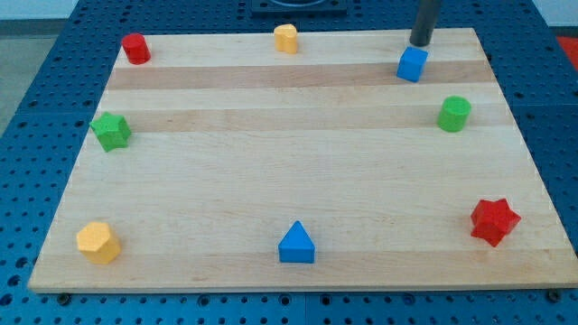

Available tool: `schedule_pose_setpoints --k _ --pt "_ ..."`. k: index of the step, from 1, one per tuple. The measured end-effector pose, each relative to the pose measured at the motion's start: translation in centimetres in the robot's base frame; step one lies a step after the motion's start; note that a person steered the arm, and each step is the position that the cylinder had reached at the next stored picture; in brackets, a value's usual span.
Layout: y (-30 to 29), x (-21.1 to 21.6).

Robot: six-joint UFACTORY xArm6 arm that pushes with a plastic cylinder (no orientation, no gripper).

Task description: Push the blue cube on top of the green circle

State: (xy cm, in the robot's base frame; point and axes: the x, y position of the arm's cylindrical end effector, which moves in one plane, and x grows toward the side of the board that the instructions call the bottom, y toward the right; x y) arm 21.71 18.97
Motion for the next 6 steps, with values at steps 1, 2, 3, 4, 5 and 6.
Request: schedule_pose_setpoints --k 1,2,3,4,5,6 --pt "-1.0 3.3" --pt "-0.3 7.1" --pt "0.8 7.5" --pt "0.4 6.3" --pt "-1.7 4.1" --pt "-4.7 5.7"
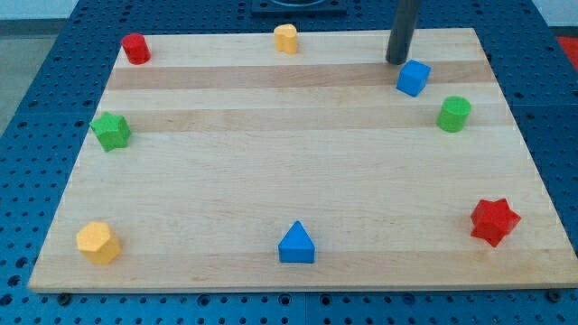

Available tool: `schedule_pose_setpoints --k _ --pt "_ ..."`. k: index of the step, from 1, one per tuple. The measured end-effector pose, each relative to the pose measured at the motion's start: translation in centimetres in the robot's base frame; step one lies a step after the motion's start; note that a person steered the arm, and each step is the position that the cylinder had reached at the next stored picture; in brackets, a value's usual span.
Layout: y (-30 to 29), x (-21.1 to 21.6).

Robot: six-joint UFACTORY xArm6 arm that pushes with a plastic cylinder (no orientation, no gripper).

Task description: Push the blue cube on top of the green circle

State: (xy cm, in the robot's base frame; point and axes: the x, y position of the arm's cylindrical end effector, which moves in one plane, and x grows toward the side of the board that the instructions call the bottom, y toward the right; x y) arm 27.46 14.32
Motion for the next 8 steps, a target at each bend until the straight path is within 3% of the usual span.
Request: schedule_pose_setpoints --k 1,3,8 --pt "0.2 2.2" --pt "5.7 2.5" --pt "6.2 4.5"
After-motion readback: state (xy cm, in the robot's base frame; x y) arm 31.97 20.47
